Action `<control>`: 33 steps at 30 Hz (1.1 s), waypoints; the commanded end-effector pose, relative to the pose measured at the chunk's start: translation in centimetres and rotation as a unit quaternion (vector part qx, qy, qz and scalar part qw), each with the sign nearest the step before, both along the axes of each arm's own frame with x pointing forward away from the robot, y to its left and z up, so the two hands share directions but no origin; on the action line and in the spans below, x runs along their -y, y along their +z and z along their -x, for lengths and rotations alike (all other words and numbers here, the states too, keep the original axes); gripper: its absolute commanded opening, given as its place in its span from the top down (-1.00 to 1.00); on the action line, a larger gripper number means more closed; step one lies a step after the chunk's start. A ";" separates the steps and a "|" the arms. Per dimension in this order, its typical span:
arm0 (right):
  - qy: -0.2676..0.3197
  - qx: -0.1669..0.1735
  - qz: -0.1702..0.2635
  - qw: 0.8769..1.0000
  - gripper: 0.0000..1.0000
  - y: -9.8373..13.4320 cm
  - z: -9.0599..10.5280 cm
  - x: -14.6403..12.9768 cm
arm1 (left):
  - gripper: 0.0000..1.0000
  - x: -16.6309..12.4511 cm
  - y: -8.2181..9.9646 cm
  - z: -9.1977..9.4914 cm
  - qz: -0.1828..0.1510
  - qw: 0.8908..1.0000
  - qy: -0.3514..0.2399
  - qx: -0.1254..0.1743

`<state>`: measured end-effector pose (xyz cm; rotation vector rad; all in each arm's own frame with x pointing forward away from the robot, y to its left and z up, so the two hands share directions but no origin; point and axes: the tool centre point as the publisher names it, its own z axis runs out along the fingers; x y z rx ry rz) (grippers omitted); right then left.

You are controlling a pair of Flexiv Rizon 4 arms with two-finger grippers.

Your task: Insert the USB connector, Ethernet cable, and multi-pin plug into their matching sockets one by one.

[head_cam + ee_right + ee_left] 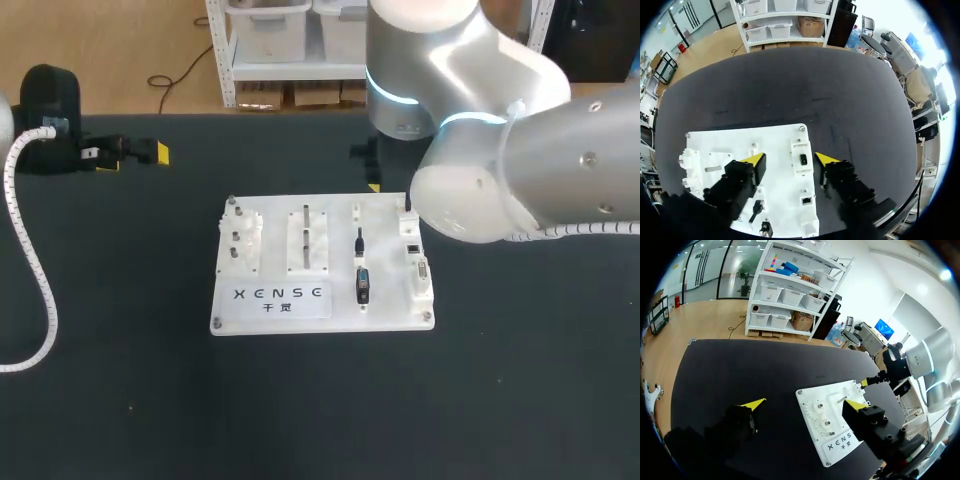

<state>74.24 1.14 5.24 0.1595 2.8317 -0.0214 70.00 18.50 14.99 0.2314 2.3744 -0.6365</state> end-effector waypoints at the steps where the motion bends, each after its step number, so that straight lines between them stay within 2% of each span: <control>1: 0.002 0.009 -0.006 1.000 -1.00 2.1 2.3 -0.6 | -1.00 0.0 0.0 0.0 0.000 1.000 0.000 0.000; 6: 0.010 -0.024 -0.020 0.999 -1.00 2.2 4.8 -2.4 | -1.00 0.0 0.0 0.0 0.000 1.000 0.000 0.000; 13: 0.021 -0.063 -0.034 0.997 -1.00 0.4 7.6 -5.0 | -1.00 0.0 0.0 0.0 0.000 1.000 0.000 0.000; 18: 0.026 -0.076 -0.035 0.996 -1.00 -0.9 7.9 -6.2 | -1.00 0.0 0.0 0.0 0.000 1.000 0.000 0.000; 20: 0.026 -0.076 -0.035 0.996 -0.90 -1.2 7.8 -6.2 | -1.00 0.0 0.0 0.0 0.000 1.000 0.000 0.000; 22: 0.021 -0.078 -0.038 0.996 -0.96 -1.7 7.7 -6.1 | -1.00 0.0 0.0 0.0 0.000 1.000 0.000 0.000; 26: 0.013 -0.089 -0.043 0.995 -0.82 -2.3 7.6 -5.8 | -1.00 0.0 0.0 0.0 0.000 1.000 0.000 0.000; 29: 0.011 -0.093 -0.045 0.995 -0.84 -2.6 7.7 -5.5 | -1.00 0.0 0.0 0.0 0.000 1.000 0.000 0.000; 33: 0.017 -0.096 -0.048 0.994 -0.58 -2.8 8.1 -5.5 | -1.00 0.0 0.0 0.0 0.000 1.000 0.000 0.000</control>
